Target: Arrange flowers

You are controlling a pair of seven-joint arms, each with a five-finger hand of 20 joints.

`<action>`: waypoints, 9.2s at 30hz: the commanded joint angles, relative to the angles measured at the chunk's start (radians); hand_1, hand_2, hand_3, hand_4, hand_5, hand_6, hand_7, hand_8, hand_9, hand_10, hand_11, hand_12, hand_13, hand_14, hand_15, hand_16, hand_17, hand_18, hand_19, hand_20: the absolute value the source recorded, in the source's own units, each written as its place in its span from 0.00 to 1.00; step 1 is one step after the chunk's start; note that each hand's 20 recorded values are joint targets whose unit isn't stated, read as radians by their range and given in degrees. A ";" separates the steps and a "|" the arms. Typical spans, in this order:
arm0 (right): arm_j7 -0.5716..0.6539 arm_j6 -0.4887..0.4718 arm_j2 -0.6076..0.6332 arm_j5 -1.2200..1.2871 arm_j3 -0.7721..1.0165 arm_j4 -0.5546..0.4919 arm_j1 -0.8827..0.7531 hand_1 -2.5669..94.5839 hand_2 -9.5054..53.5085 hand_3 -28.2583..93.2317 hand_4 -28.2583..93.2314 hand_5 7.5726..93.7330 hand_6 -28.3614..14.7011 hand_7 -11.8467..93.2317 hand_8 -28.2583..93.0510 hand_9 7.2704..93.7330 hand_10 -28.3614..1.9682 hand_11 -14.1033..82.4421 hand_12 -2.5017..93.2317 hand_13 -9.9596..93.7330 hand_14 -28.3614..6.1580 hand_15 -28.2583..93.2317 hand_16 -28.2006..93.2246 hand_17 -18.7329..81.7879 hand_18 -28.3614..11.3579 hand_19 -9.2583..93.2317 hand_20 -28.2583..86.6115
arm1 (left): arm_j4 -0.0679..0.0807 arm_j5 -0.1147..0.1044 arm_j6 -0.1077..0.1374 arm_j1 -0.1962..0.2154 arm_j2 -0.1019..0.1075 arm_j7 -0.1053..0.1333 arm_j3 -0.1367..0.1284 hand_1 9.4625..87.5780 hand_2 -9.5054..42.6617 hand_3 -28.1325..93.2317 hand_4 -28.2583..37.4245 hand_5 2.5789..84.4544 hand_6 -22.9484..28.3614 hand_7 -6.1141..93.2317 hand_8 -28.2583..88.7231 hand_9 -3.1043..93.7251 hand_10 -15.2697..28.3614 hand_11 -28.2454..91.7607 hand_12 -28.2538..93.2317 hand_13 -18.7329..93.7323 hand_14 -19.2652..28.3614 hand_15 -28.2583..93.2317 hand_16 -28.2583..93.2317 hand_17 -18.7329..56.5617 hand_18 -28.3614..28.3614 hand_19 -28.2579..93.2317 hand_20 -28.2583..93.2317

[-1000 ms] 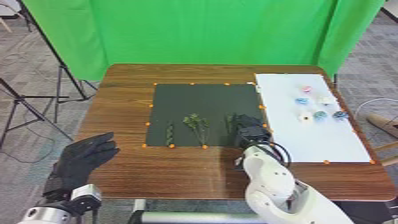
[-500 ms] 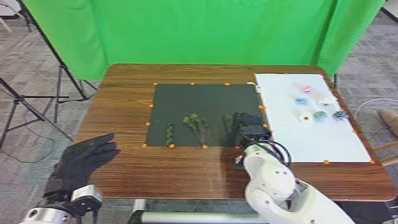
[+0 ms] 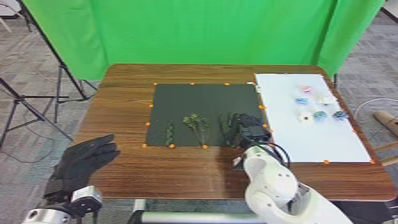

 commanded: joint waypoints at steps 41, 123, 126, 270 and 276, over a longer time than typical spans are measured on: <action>-0.081 -0.101 0.253 -0.023 0.311 0.223 -0.016 0.32 0.09 0.92 0.02 0.54 0.36 0.26 0.15 0.43 0.11 0.47 0.23 0.46 0.13 0.89 0.34 0.29 0.00 0.82 0.47 | 0.010 -0.025 0.015 0.007 0.025 0.051 0.034 0.25 0.32 0.89 0.25 0.56 0.75 0.19 0.18 0.45 0.90 0.56 0.32 0.44 1.00 0.77 0.11 0.14 0.90 0.72 0.43; -0.445 0.052 -0.354 -0.123 -0.321 0.361 0.400 0.45 0.00 0.99 0.00 0.94 0.69 0.35 0.31 0.91 0.65 0.45 0.47 0.78 0.57 0.86 0.52 0.43 0.12 0.89 0.48 | 0.036 0.032 -0.058 -0.101 -0.026 -0.039 0.012 0.05 0.41 0.99 0.13 0.23 0.08 0.04 0.23 0.25 0.26 0.21 0.42 0.43 0.72 0.44 0.25 0.15 0.85 0.66 0.48; -0.431 0.029 -0.371 -0.140 -0.301 0.388 0.387 0.46 0.00 0.98 0.00 0.92 0.69 0.38 0.29 0.90 0.64 0.47 0.48 0.77 0.56 0.86 0.52 0.42 0.13 0.89 0.48 | 0.039 0.038 -0.061 -0.110 -0.032 -0.044 0.014 0.04 0.46 0.99 0.12 0.18 0.00 0.15 0.18 0.19 0.03 0.09 0.55 0.41 0.58 0.32 0.32 0.13 0.83 0.64 0.50; -0.059 -0.196 0.318 0.112 0.469 0.244 -0.063 0.30 0.11 0.91 0.01 0.55 0.45 0.26 0.14 0.52 0.22 0.51 0.24 0.52 0.27 0.85 0.35 0.30 0.02 0.80 0.46 | 0.011 0.020 -0.150 0.149 -0.133 0.103 -0.184 0.22 0.23 0.90 0.20 0.53 0.71 0.18 0.18 0.41 0.84 0.50 0.32 0.40 0.98 0.67 0.15 0.13 0.89 0.70 0.36; -0.050 -0.188 0.302 0.112 0.457 0.269 -0.049 0.30 0.10 0.91 0.00 0.55 0.46 0.27 0.14 0.53 0.22 0.52 0.24 0.53 0.28 0.85 0.36 0.30 0.03 0.79 0.47 | 0.012 0.000 -0.149 0.146 -0.129 0.120 -0.171 0.21 0.23 0.90 0.20 0.53 0.71 0.18 0.18 0.41 0.84 0.51 0.32 0.40 0.98 0.67 0.15 0.13 0.89 0.70 0.36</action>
